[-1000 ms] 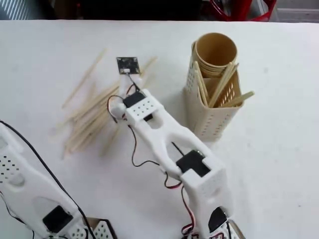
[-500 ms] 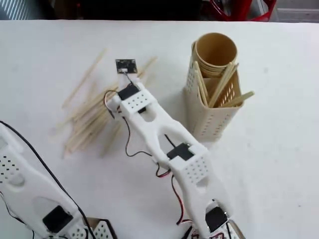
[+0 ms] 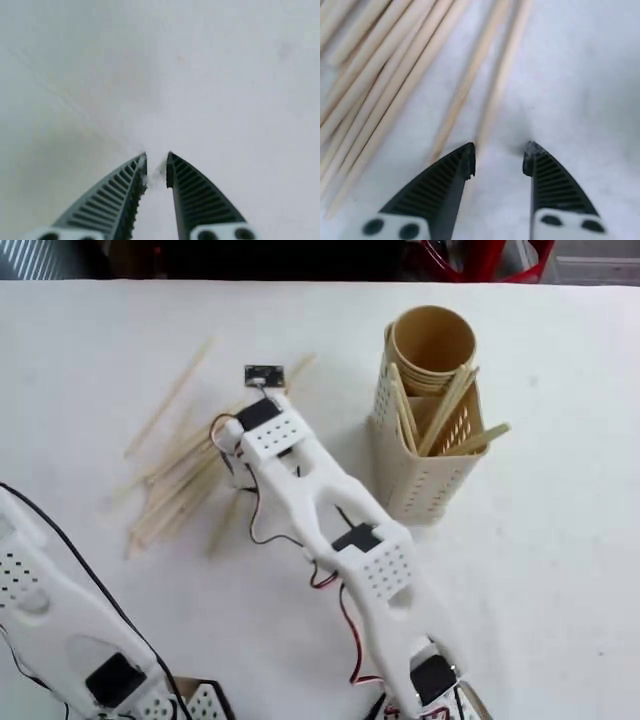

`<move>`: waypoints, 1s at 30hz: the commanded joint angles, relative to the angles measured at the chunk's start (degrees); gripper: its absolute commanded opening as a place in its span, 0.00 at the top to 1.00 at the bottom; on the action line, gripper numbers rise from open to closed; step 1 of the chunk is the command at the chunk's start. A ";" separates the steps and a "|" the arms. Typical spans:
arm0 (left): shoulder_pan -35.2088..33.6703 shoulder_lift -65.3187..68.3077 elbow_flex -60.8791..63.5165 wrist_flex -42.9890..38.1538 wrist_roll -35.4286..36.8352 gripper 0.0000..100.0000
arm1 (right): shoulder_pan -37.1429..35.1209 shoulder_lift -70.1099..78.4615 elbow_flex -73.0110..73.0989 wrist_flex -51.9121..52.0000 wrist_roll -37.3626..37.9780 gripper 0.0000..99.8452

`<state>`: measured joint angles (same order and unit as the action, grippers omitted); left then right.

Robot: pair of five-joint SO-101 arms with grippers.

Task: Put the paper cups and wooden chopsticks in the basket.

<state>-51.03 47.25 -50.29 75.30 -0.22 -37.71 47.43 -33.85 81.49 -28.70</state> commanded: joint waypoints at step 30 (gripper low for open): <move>2.51 -1.01 -3.43 5.80 -1.05 0.91 | -5.14 -37.41 17.14 -0.13 10.64 0.98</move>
<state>-50.15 47.25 -50.64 79.60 -0.22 -42.02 22.90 -21.45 83.25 -19.91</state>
